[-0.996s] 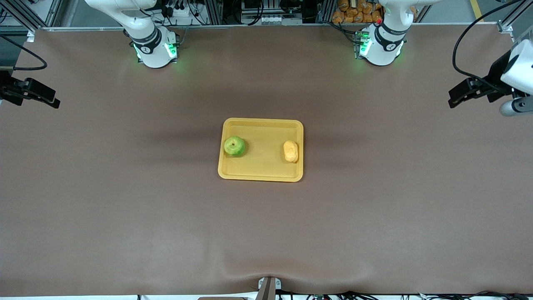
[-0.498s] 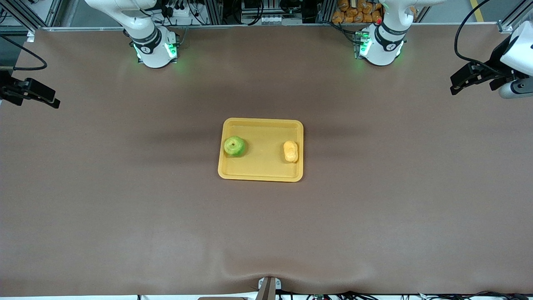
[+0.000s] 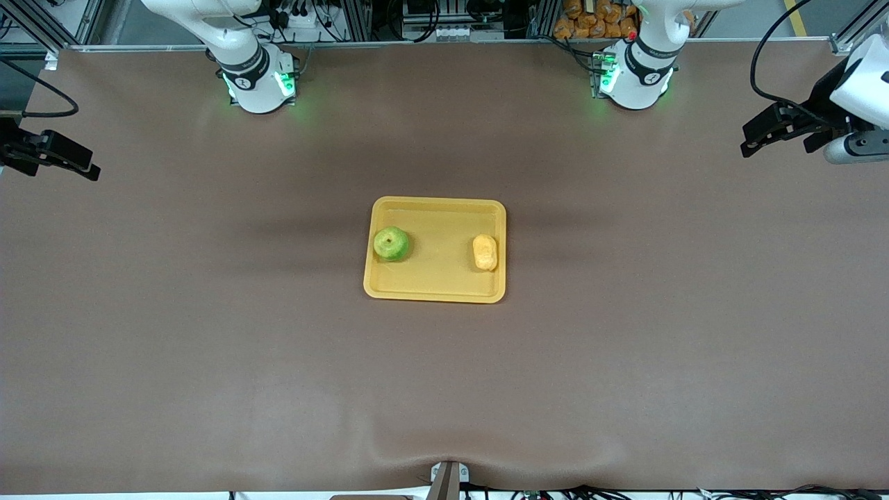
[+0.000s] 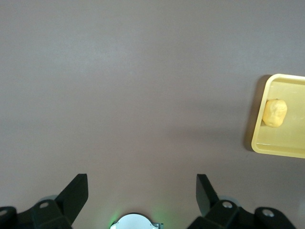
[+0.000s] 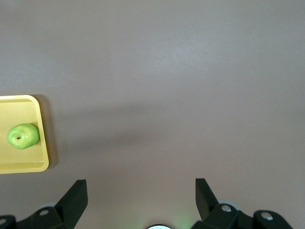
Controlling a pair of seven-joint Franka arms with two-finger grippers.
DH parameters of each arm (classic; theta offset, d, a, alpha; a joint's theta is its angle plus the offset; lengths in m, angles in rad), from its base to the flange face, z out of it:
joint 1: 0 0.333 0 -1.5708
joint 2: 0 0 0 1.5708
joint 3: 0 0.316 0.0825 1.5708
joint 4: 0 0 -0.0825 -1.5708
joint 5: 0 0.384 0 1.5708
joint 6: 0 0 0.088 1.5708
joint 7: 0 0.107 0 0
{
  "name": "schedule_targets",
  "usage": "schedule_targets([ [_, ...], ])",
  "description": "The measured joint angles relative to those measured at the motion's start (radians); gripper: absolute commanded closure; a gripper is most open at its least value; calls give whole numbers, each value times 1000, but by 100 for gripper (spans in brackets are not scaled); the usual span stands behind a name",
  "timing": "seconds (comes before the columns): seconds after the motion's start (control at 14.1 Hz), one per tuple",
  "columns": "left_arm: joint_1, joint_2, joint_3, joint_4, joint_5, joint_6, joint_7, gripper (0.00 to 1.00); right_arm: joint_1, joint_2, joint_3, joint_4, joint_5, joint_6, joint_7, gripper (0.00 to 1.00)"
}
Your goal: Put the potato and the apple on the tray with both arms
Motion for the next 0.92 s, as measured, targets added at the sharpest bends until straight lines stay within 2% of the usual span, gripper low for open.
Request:
schedule_targets([
  [0.36, 2, -8, 10, 38, 0, -28, 0, 0, 0, 0, 0, 0, 0, 0, 0, 0],
  [0.92, 5, -8, 21, 43, 0, -32, 0, 0, 0, 0, 0, 0, 0, 0, 0, 0],
])
